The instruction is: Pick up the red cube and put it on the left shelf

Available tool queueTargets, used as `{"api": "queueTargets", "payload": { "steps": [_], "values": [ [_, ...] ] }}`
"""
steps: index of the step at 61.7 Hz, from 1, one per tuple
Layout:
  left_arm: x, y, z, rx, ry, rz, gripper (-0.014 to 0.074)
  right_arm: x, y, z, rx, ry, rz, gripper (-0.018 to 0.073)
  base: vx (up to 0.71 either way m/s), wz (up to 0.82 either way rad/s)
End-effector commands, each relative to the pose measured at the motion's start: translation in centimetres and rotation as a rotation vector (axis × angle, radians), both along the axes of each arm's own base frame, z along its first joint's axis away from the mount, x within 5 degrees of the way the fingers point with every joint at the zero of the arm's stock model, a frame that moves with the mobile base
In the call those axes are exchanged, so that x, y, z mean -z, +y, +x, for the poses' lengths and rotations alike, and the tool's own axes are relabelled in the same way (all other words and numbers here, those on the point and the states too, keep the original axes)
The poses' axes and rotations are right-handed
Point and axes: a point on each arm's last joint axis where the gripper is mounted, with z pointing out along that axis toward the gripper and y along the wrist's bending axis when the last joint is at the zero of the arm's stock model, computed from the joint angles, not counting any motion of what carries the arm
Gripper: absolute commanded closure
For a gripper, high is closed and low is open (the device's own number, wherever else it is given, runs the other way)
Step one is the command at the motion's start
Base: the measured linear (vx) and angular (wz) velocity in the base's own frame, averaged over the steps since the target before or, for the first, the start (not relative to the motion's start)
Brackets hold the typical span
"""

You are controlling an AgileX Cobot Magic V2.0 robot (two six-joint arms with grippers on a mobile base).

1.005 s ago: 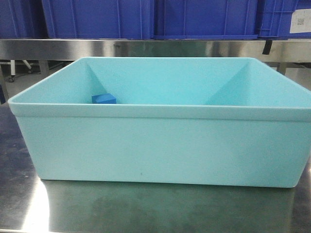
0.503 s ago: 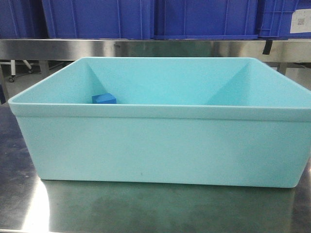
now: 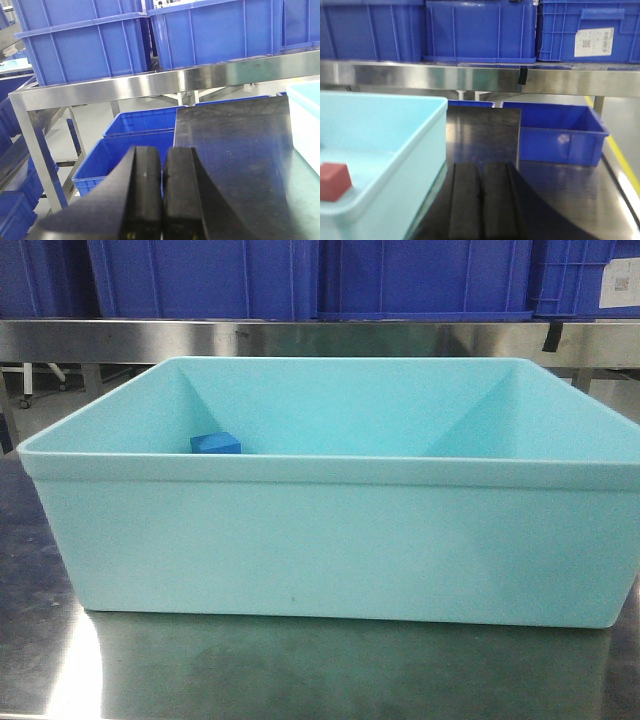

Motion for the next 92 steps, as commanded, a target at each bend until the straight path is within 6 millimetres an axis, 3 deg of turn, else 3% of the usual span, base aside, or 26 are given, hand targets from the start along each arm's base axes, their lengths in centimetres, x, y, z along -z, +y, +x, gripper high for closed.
{"api": "queueTargets", "payload": {
  "steps": [1,14,21,34,43,53,74,80,87,92],
  "values": [
    [-0.1,0.0,0.0,0.004,-0.069,-0.005,0.0491,-3.7,0.1,0.4,-0.013,-0.086,0.087,0.0503,0.0,0.0],
    [-0.1,0.0,0.0,0.004,-0.069,-0.005,0.0491,-11.2,0.3,3.1,-0.012,-0.091,0.094,0.0503,0.0,0.0],
    [-0.1,0.0,0.0,0.004,-0.069,-0.005,0.0491,-16.0,0.5,5.6,-0.008,-0.087,0.095,0.0503,0.0,0.0],
    [-0.1,0.0,0.0,0.004,-0.069,-0.005,0.0491,-20.6,1.1,10.9,0.0,0.154,0.157,0.0503,0.0,0.0],
    [-0.1,0.0,0.0,0.004,-0.069,-0.005,0.0491,-20.9,3.1,14.6,-0.076,0.32,0.236,0.0503,0.0,0.0],
    [-0.1,0.0,0.0,0.004,-0.069,-0.005,0.0491,-18.8,6.4,18.1,-0.168,0.417,0.198,0.0503,0.0,0.0],
    [-0.1,0.0,0.0,0.004,-0.069,-0.005,0.0491,-14.0,12.8,21.4,-0.317,0.535,0.13,0.048,0.0,0.0],
    [-0.1,0.0,0.0,0.004,-0.069,-0.005,0.0491,-12.7,14.2,21.8,-0.349,0.573,0.09,0.0342,0.0,0.0],
    [-0.1,0.0,0.0,0.004,-0.069,-0.005,0.0491,-11.2,15.7,22.0,-0.38,0.616,0.059,0.0054,0.0,0.0],
    [-0.1,0.0,0.0,0.004,-0.069,-0.005,0.0491,-10.2,16.6,22.2,-0.395,0.645,0.043,-0.0042,0.0,0.0]
  ]
}}
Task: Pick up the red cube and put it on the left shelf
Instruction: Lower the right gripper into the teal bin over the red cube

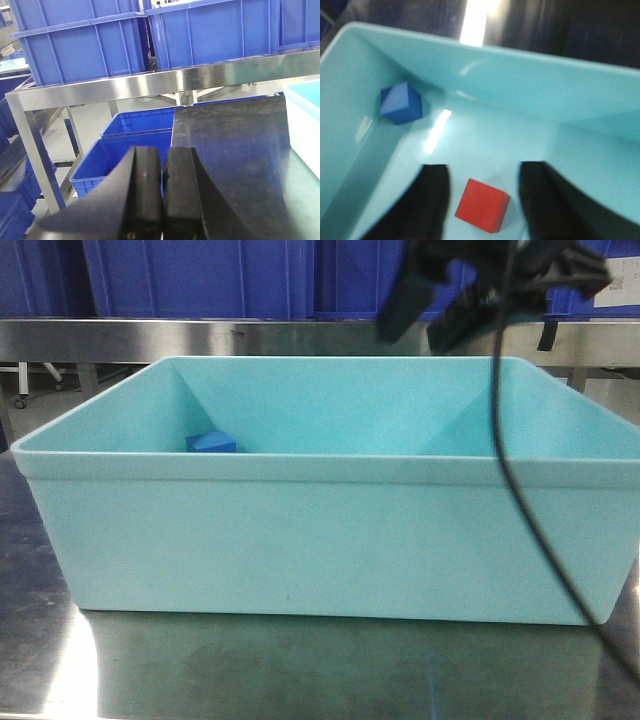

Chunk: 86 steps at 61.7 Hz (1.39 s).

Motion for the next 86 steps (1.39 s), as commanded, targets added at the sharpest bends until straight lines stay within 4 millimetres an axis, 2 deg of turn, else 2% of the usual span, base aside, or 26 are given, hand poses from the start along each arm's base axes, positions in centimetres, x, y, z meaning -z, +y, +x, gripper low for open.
{"api": "queueTargets", "payload": {
  "steps": [1,10,21,38,86],
  "values": [
    [-0.1,0.0,0.0,0.004,-0.069,-0.005,0.0491,-2.0,1.0,0.3,-0.028,-0.117,0.045,-0.0049,0.0,0.0],
    [-0.1,0.0,0.0,0.004,-0.069,-0.005,0.0491,-1.3,2.4,0.3,-0.067,-0.072,0.021,-0.0043,0.0,0.0],
    [-0.1,0.0,0.0,0.004,-0.069,-0.005,0.0491,-1.3,3.4,0.6,-0.09,-0.029,-0.003,-0.0043,0.0,0.0],
    [-0.1,0.0,0.0,0.004,-0.069,-0.005,0.0491,0.5,3.6,1.1,-0.11,0.054,-0.107,-0.0043,0.0,0.0],
    [-0.1,0.0,0.0,0.004,-0.069,-0.005,0.0491,5.2,4.6,2.7,-0.114,0.161,-0.175,-0.0043,0.0,0.0]
  ]
}}
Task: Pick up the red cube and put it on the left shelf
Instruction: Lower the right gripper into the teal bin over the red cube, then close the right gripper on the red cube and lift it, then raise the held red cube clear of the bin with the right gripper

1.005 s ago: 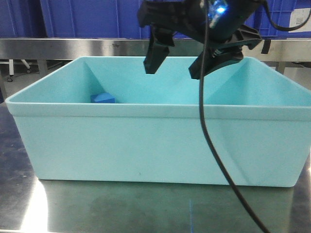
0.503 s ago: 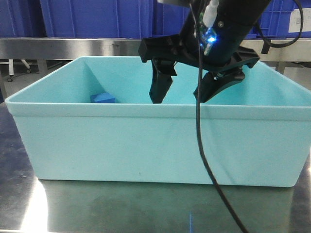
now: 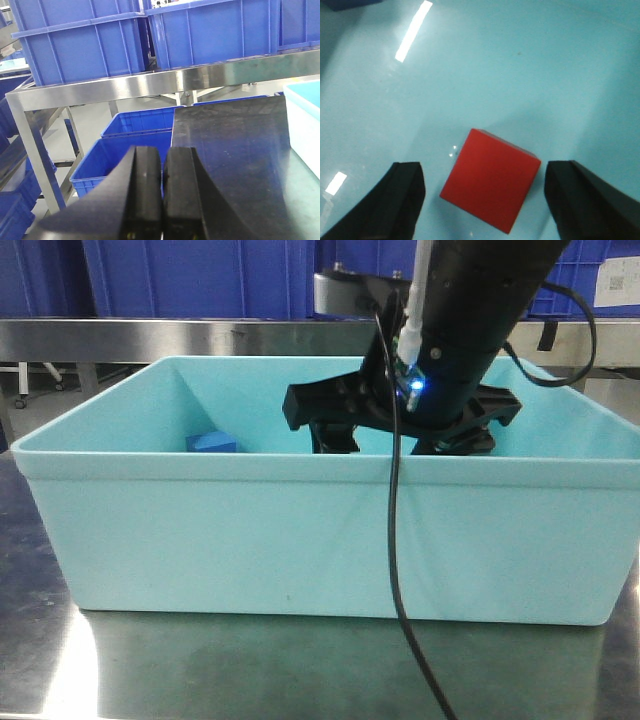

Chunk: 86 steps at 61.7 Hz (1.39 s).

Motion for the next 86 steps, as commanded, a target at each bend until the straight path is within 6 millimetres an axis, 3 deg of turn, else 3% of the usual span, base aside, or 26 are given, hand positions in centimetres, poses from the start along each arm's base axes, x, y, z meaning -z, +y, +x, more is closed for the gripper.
{"api": "queueTargets", "payload": {
  "steps": [1,13,33,47,66,77,86],
  "values": [
    [-0.1,0.0,0.0,0.004,-0.069,-0.005,0.0491,-2.2,0.3,0.6,-0.01,-0.101,0.051,-0.0042,0.0,0.0],
    [-0.1,0.0,0.0,0.004,-0.069,-0.005,0.0491,-1.9,0.5,0.9,-0.009,-0.12,0.064,0.0046,0.0,0.0],
    [-0.1,0.0,0.0,0.004,-0.069,-0.005,0.0491,-2.9,0.7,1.2,-0.007,-0.187,0.107,0.0519,0.0,0.0],
    [-0.1,0.0,0.0,0.004,-0.069,-0.005,0.0491,-6.1,0.4,0.8,-0.005,-0.309,0.185,0.0502,0.0,0.0],
    [-0.1,0.0,0.0,0.004,-0.069,-0.005,0.0491,-13.2,-1.6,-1.8,-0.039,-0.576,0.28,0.0502,0.0,0.0],
    [-0.1,0.0,0.0,0.004,-0.069,-0.005,0.0491,-15.7,-4.4,-4.0,-0.041,-0.724,0.283,0.0502,-0.01,-0.07],
    [-0.1,0.0,0.0,0.004,-0.069,-0.005,0.0491,-15.8,-7.9,-5.8,0.03,-0.766,0.274,0.0502,0.0,0.0]
  ]
}}
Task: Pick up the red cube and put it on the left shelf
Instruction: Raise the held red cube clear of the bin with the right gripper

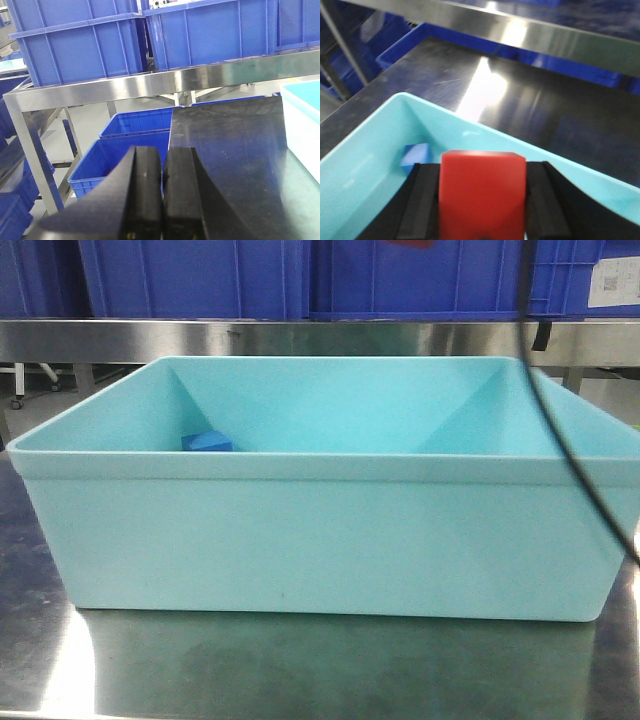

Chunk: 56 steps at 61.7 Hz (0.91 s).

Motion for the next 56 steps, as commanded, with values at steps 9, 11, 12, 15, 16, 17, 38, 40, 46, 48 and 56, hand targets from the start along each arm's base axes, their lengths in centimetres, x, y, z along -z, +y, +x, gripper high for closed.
{"api": "queueTargets", "payload": {
  "steps": [9,11,12,15,16,17,38,40,46,48,56],
  "values": [
    [-0.1,0.0,0.0,0.004,-0.069,-0.005,0.0491,-2.6,-5.1,-3.6,0.098,-0.183,0.066,0.0502,0.0,0.0],
    [-0.1,0.0,0.0,0.004,-0.069,-0.005,0.0491,-2.4,-5.8,-4.0,0.116,-0.185,0.066,0.0502,0.0,0.0],
    [-0.1,0.0,0.0,0.004,-0.069,-0.005,0.0491,-2.4,-6.1,-4.3,0.123,-0.188,0.066,0.0502,0.0,0.0],
    [-0.1,0.0,0.0,0.004,-0.069,-0.005,0.0491,-2.4,-6.9,-5.2,0.144,-0.205,0.072,0.0502,0.0,0.0],
    [-0.1,0.0,0.0,0.004,-0.069,-0.005,0.0491,-2.4,-7.2,-5.4,0.152,-0.209,0.073,0.0502,0.0,0.0],
    [-0.1,0.0,0.0,0.004,-0.069,-0.005,0.0491,-2.4,-7.6,-5.8,0.162,-0.216,0.075,0.0502,0.0,0.0],
    [-0.1,0.0,0.0,0.004,-0.069,-0.005,0.0491,-0.3,-12.3,-11.8,0.329,-0.309,0.087,0.0502,0.0,0.0],
    [-0.1,0.0,0.0,0.004,-0.069,-0.005,0.0491,-0.2,-12.5,-12.4,0.337,-0.323,0.09,0.0502,0.0,0.0],
    [-0.1,0.0,0.0,0.004,-0.069,-0.005,0.0491,0.5,-12.9,-13.7,0.352,-0.343,0.095,0.0502,0.0,0.0],
    [-0.1,0.0,0.0,0.004,-0.069,-0.005,0.0491,0.8,-13.0,-14.1,0.355,-0.351,0.097,0.0502,0.0,0.0],
    [-0.1,0.0,0.0,0.004,-0.069,-0.005,0.0491,1.4,-13.2,-15.3,0.355,-0.366,0.102,0.0502,0.0,0.0]
  ]
}}
